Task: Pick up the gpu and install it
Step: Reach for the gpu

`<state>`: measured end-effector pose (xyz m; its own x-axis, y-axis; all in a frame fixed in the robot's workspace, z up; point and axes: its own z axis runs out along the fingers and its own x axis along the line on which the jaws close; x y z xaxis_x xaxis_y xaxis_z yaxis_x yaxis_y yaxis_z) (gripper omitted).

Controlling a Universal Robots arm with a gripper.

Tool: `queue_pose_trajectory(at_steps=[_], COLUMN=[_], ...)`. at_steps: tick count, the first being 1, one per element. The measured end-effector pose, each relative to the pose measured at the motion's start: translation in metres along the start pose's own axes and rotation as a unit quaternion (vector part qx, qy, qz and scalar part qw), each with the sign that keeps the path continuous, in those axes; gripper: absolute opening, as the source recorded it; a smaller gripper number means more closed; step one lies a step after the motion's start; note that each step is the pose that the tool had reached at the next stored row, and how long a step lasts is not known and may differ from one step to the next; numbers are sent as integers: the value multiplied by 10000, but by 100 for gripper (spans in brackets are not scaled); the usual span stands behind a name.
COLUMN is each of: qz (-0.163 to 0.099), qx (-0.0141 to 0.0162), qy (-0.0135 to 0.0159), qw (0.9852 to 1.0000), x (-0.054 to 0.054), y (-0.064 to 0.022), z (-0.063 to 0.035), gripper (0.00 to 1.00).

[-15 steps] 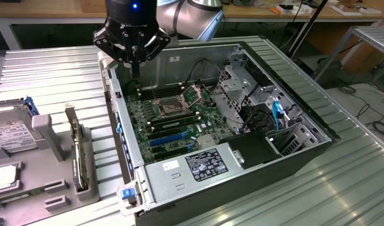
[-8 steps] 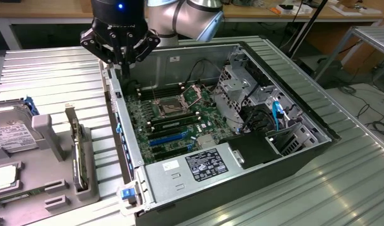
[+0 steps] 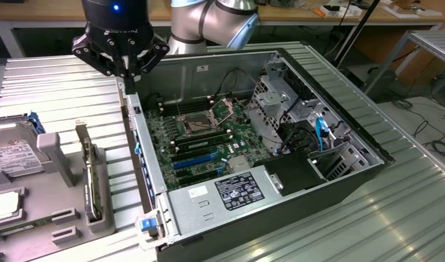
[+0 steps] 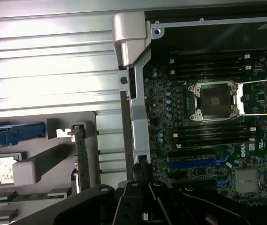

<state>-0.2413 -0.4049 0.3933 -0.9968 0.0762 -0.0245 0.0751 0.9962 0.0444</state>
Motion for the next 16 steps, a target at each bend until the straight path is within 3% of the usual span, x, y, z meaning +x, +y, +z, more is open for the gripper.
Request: queue_pose_trajectory(at_steps=[11,16], qz=[0,0], qx=[0,0], qy=[0,0], qw=[10000,10000], x=[370,508], y=[-41,-128], z=[-11,-18], gripper=[11,11])
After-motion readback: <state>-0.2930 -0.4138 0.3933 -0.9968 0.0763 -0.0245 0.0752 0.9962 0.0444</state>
